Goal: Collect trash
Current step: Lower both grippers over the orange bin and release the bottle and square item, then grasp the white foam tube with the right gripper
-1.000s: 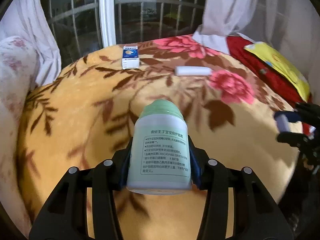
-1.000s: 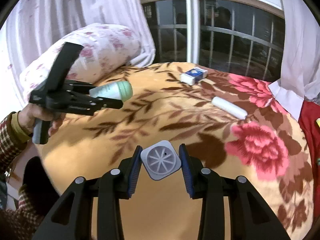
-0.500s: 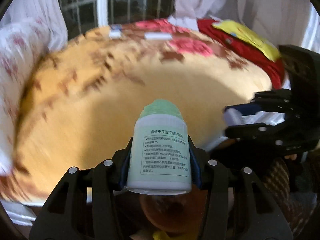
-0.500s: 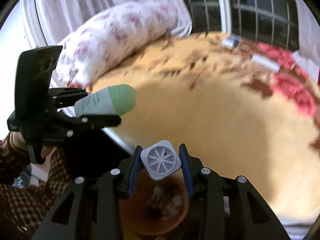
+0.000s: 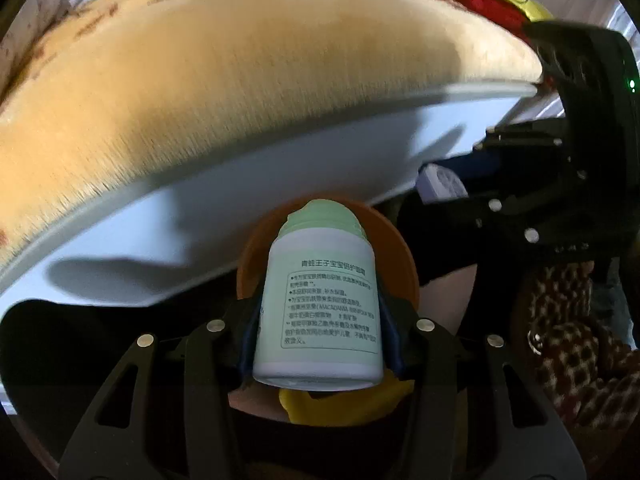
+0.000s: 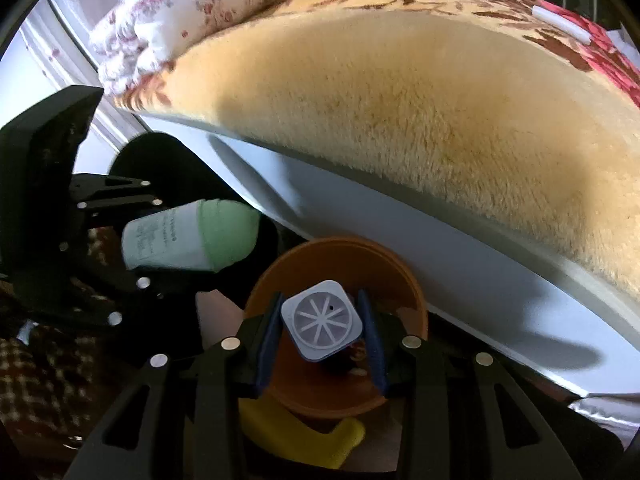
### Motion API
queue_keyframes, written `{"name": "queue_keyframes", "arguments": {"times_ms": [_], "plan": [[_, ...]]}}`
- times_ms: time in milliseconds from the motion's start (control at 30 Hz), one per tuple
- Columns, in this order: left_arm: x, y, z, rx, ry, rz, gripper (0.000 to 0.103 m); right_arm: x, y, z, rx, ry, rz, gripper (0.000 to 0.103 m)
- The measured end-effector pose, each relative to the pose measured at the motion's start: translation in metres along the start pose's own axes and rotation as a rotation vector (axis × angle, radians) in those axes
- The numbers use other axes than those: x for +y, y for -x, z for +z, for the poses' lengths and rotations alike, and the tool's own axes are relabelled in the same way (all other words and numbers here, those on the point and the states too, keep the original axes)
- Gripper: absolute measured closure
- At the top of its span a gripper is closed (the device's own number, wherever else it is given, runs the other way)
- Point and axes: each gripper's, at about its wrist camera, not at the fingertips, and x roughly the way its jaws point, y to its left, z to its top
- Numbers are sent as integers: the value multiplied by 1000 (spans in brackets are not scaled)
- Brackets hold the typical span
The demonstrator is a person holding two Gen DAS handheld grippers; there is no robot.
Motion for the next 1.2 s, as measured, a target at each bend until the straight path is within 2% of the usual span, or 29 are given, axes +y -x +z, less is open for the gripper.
{"name": "queue_keyframes", "arguments": {"times_ms": [33,67,133,200,300,367,533,700,833,967,1100,1200], "plan": [[0,-4,-1,22,10,-7,56,0,-1,1,8,-2,1,50],[0,-6,-1,35,16,-14,55,-1,-2,0,14,-10,-2,46],[-3,-9,-1,55,2,-21,52,-3,1,0,-1,-13,-19,44],[-6,-8,-1,51,-15,-3,37,-7,3,-1,-7,-31,-18,42],[-11,0,2,10,-37,17,34,-14,7,-1,-24,-57,-26,39],[-11,7,4,-13,-45,57,30,-17,11,1,-42,-68,-30,39],[-8,36,18,-141,-26,111,30,-22,31,5,-109,-50,-62,36],[-5,79,55,-359,13,146,30,-26,52,21,-193,-26,-82,36],[-14,105,82,-483,3,193,23,-34,65,35,-245,-16,-116,35],[-12,114,117,-533,-7,204,18,-45,76,49,-281,11,-160,35],[-12,115,133,-548,-15,190,17,-62,89,71,-326,58,-204,35],[-13,112,145,-544,-24,181,17,-87,100,99,-360,73,-248,34]]}}
